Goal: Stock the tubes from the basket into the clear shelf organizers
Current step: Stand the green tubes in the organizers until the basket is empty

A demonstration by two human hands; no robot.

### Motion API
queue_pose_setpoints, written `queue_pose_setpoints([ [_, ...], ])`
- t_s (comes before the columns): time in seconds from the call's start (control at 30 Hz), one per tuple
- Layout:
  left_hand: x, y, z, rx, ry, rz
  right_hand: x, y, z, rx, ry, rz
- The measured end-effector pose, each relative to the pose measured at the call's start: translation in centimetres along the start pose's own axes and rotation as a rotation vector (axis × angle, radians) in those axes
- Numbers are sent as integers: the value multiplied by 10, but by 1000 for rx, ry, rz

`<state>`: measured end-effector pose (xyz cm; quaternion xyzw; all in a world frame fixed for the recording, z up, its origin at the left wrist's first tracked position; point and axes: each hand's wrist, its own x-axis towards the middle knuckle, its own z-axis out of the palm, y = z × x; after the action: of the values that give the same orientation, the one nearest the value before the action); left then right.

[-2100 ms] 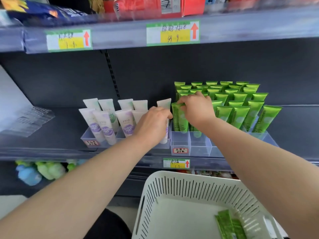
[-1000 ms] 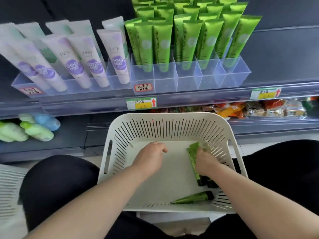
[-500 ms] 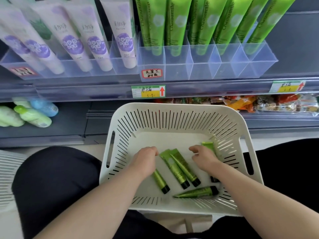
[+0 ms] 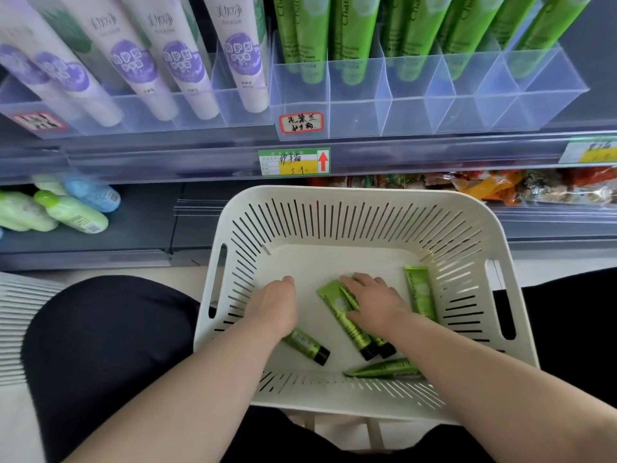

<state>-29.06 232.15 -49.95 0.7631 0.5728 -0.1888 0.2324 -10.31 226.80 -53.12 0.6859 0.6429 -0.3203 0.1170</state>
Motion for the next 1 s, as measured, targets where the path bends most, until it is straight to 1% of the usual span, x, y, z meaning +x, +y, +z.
queue_pose_setpoints([
  [0.07, 0, 0, 2, 3, -24, 5, 4, 0, -2, -107, 6, 9],
  [0.13, 1, -1, 2, 2, -46, 10, 7, 0, -6, -142, 29, 25],
  [0.2, 2, -2, 2, -3, -53, 15, 8, 0, -10, -121, 20, 39],
  [0.3, 3, -1, 2, 17, -7, -2, 9, -1, -12, -37, -15, 74],
  [0.4, 3, -2, -1, 97, 17, -56, 7, -4, -13, -72, -29, 54],
  [0.57, 2, -6, -2, 209, -108, -123, 1, -2, -18, -103, -7, 53],
  [0.63, 5, -6, 2, 185, -172, -137, 0, -1, -22, -66, 27, 56],
  [0.7, 8, -5, 7, 84, -203, -144, 1, -1, -26, 22, 59, 62],
  [0.77, 10, -4, 9, 18, -190, -122, 0, 0, -30, 127, 78, 59],
  [0.83, 11, -4, 10, 16, -154, -112, -4, 2, -35, 201, 82, 77],
  [0.87, 12, -3, 10, 33, -150, -112, -8, 3, -38, 186, 88, 95],
  [0.97, 16, -1, 13, 87, -211, -67, -18, 7, -48, -13, 112, 142],
  [1.0, 17, 2, 14, 90, -230, -44, -20, 8, -52, -22, 107, 152],
])
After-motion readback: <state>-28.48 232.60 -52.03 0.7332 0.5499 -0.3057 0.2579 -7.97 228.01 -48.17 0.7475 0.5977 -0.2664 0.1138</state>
